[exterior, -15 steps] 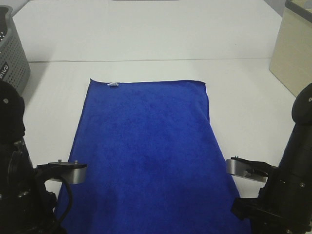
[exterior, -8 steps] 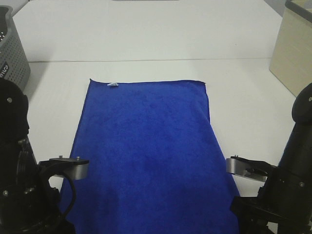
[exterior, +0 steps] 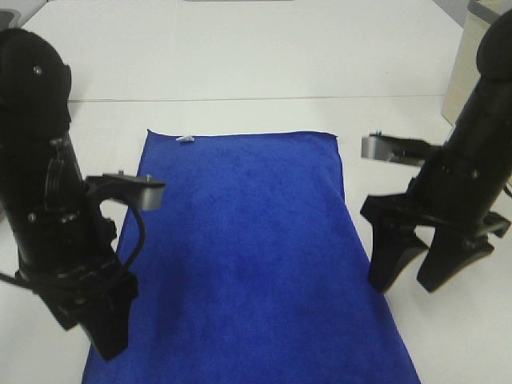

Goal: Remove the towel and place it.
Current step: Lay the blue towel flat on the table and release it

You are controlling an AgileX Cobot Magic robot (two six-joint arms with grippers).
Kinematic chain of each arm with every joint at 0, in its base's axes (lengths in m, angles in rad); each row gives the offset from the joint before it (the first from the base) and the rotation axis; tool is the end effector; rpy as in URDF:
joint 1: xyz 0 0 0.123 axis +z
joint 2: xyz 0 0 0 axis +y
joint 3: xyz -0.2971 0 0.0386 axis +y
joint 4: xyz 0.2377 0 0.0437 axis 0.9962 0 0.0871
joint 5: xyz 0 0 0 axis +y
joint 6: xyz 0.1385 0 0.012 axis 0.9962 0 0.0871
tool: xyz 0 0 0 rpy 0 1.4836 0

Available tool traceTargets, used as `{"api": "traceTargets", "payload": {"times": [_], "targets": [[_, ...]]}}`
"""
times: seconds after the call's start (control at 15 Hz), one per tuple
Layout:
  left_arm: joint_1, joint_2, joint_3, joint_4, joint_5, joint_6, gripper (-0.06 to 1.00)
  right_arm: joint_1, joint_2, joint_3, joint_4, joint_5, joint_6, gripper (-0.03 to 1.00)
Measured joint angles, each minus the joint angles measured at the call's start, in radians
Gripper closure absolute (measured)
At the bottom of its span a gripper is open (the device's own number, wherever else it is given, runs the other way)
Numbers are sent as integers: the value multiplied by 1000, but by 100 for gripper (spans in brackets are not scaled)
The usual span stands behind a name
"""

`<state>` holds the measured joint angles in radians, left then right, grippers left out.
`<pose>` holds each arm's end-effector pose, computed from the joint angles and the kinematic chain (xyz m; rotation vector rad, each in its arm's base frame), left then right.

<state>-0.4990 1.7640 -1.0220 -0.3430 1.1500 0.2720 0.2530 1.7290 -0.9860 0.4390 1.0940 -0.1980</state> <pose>0.2183 -0.1676 0.1494 -0.8334 -2.7288 0.3851 0.2500 0.1189 0.1542 0.3073 -2.8911 -0.5383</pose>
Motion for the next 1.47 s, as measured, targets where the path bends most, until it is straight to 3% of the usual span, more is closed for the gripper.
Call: {"api": "traceTargets", "payload": {"times": [0.13, 0.33, 0.47, 0.67, 1.2, 1.33, 1.47], "targets": [[75, 1, -106, 65, 0, -11, 29, -83, 0, -139, -1, 20, 7, 30], [234, 47, -290, 82, -9, -13, 29, -235, 58, -388, -3, 67, 2, 27], [321, 122, -422, 83, -34, -13, 29, -254, 138, -547, -9, 97, -12, 18], [405, 262, -614, 52, -59, -16, 29, -254, 313, -788, 5, 116, -28, 15], [463, 656, -1054, -31, -48, -17, 29, -254, 715, -1192, 20, 122, -54, 14], [465, 765, -1188, -60, -1, -17, 29, -254, 797, -1269, 50, 122, -61, 14], [465, 804, -1231, -72, 7, -18, 29, -254, 820, -1272, 83, 122, -89, 14]]}}
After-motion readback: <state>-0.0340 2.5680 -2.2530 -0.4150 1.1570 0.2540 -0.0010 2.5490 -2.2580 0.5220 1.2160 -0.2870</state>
